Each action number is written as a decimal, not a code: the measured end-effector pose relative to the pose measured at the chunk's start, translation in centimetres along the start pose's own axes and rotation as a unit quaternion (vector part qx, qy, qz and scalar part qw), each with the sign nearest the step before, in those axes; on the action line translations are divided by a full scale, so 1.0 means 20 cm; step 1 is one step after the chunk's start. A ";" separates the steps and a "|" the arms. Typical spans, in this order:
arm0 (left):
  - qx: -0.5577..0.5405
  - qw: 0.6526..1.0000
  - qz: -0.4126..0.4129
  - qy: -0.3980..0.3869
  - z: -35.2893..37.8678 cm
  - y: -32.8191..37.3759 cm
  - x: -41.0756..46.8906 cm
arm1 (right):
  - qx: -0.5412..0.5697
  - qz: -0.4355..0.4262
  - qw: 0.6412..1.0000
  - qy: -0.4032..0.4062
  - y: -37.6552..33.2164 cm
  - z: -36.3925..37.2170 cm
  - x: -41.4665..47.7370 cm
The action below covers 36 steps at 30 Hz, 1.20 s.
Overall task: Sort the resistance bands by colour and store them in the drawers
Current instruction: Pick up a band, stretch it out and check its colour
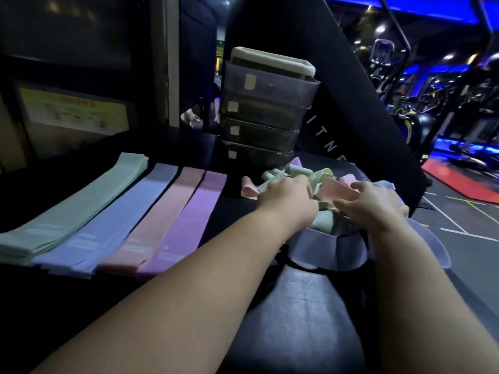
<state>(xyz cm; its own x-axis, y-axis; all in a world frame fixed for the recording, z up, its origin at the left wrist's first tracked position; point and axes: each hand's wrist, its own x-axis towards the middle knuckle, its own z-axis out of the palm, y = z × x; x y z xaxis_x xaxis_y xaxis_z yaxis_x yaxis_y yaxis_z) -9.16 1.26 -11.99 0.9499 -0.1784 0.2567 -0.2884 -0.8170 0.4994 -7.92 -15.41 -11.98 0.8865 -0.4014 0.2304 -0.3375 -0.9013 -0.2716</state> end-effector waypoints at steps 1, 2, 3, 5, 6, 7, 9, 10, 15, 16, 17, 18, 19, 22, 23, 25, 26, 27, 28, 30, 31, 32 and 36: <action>-0.029 0.999 0.002 0.015 0.03 -0.01 0.00 | -0.004 0.002 1.000 -0.003 0.01 0.01 0.01; -0.059 0.998 0.004 0.026 0.06 -0.03 0.00 | -0.006 0.004 1.000 -0.004 0.01 0.02 0.02; -0.086 0.996 0.002 0.027 0.09 -0.05 -0.01 | -0.003 0.005 1.000 0.002 0.02 0.03 0.03; -0.144 0.990 -0.008 0.007 0.12 -0.09 -0.01 | 0.020 0.004 0.999 0.025 0.02 0.04 0.05; -0.172 0.985 -0.010 0.003 0.14 -0.10 -0.01 | 0.032 0.000 0.999 0.041 0.01 0.04 0.06; -0.194 0.981 -0.006 0.008 0.14 -0.11 -0.01 | 0.043 -0.008 0.997 0.062 0.00 0.04 0.06; -0.228 0.973 0.000 0.026 0.13 -0.11 -0.01 | 0.099 -0.052 0.988 0.104 -0.01 0.04 0.05; -0.249 0.968 -0.001 0.033 0.12 -0.11 -0.02 | 0.158 -0.083 0.977 0.113 -0.02 0.05 0.04; -0.366 0.930 -0.017 0.035 0.08 -0.09 -0.04 | 0.374 -0.223 0.899 0.050 -0.11 0.02 -0.08; -0.377 0.926 -0.011 0.033 0.07 -0.09 -0.04 | 0.396 -0.244 0.885 0.028 -0.13 0.01 -0.11; -0.392 0.919 -0.003 0.031 0.06 -0.10 -0.05 | 0.420 -0.263 0.868 0.004 -0.15 0.00 -0.14; -0.407 0.913 0.004 0.026 0.05 -0.10 -0.06 | 0.448 -0.274 0.851 -0.022 -0.17 -0.01 -0.16; -0.417 0.909 0.012 0.020 0.04 -0.11 -0.06 | 0.465 -0.277 0.840 -0.039 -0.18 -0.01 -0.18; -0.424 0.905 0.018 0.004 0.01 -0.13 -0.07 | 0.479 -0.276 0.832 -0.041 -0.18 0.00 -0.20; -0.419 0.908 0.016 0.008 0.01 -0.13 -0.07 | 0.475 -0.277 0.835 -0.031 -0.18 0.00 -0.19; -0.401 0.915 -0.001 0.037 0.02 -0.14 -0.06 | 0.465 -0.285 0.838 -0.003 -0.18 -0.01 -0.18; -0.397 0.916 -0.011 0.051 0.02 -0.14 -0.05 | 0.465 -0.284 0.838 0.014 -0.17 -0.01 -0.17; -0.404 0.913 -0.018 0.063 0.03 -0.14 -0.04 | 0.471 -0.277 0.837 0.026 -0.16 -0.02 -0.16; -0.416 0.906 -0.030 0.071 0.03 -0.15 -0.03 | 0.481 -0.264 0.836 0.027 -0.15 -0.02 -0.15; -0.440 0.893 -0.038 0.090 0.04 -0.16 -0.01 | 0.492 -0.226 0.841 0.018 -0.11 -0.01 -0.12; -0.460 0.882 -0.038 0.095 0.04 -0.17 -0.01 | 0.483 -0.213 0.849 0.007 -0.10 0.00 -0.10; -0.483 0.869 -0.030 0.104 0.03 -0.17 -0.01 | 0.469 -0.207 0.858 -0.005 -0.09 0.01 -0.09; -0.574 0.808 -0.025 0.129 -0.01 -0.15 -0.01 | 0.370 -0.236 0.898 -0.035 -0.11 0.04 -0.10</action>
<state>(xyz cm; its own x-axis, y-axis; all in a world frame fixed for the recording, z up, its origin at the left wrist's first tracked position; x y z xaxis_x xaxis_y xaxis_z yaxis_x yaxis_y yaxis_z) -8.59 3.92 -13.36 0.9496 0.0795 0.3031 -0.3134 0.2546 0.9149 -8.64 -12.50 -12.67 0.9015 0.0315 0.4316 0.3614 -0.6034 -0.7109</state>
